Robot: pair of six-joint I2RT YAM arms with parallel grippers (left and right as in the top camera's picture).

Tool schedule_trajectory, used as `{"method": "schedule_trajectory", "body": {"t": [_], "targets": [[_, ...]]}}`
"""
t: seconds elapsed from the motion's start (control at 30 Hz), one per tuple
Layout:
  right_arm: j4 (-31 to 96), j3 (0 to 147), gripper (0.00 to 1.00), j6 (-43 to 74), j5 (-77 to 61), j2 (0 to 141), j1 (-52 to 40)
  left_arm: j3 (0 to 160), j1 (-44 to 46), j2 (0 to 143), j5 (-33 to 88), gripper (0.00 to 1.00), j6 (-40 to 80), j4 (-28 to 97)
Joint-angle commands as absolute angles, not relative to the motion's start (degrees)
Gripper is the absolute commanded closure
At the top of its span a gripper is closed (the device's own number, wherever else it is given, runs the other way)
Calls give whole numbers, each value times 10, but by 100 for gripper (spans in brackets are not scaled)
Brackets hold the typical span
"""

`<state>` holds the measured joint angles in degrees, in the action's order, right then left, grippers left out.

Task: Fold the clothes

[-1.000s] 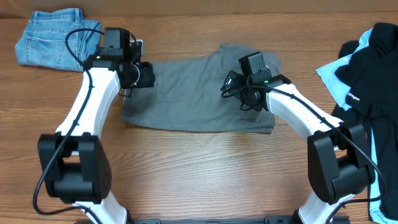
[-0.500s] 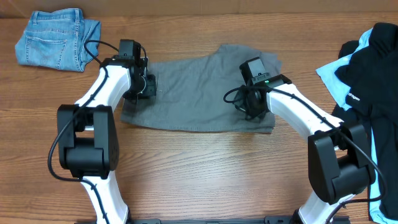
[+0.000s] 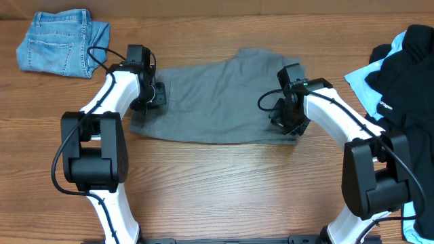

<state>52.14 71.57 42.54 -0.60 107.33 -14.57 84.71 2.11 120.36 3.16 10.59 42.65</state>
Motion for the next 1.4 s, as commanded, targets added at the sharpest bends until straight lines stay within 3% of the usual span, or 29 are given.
{"method": "schedule_trajectory", "body": {"t": [0.0, 0.37, 0.57, 1.03, 1.37], "targets": [[511, 703, 76, 418, -1, 1070, -146, 855, 4, 1215, 9, 96, 114, 433], [482, 639, 96, 419, -18, 1070, -144, 824, 2, 1215, -1, 96, 120, 431], [528, 638, 96, 467, 3, 1070, -134, 818, -5, 1215, -78, 96, 183, 453], [570, 639, 96, 513, 48, 1064, -130, 820, -45, 1214, -75, 96, 197, 493], [610, 699, 96, 472, 79, 993, -117, 835, -45, 1148, -75, 96, 202, 534]]}}
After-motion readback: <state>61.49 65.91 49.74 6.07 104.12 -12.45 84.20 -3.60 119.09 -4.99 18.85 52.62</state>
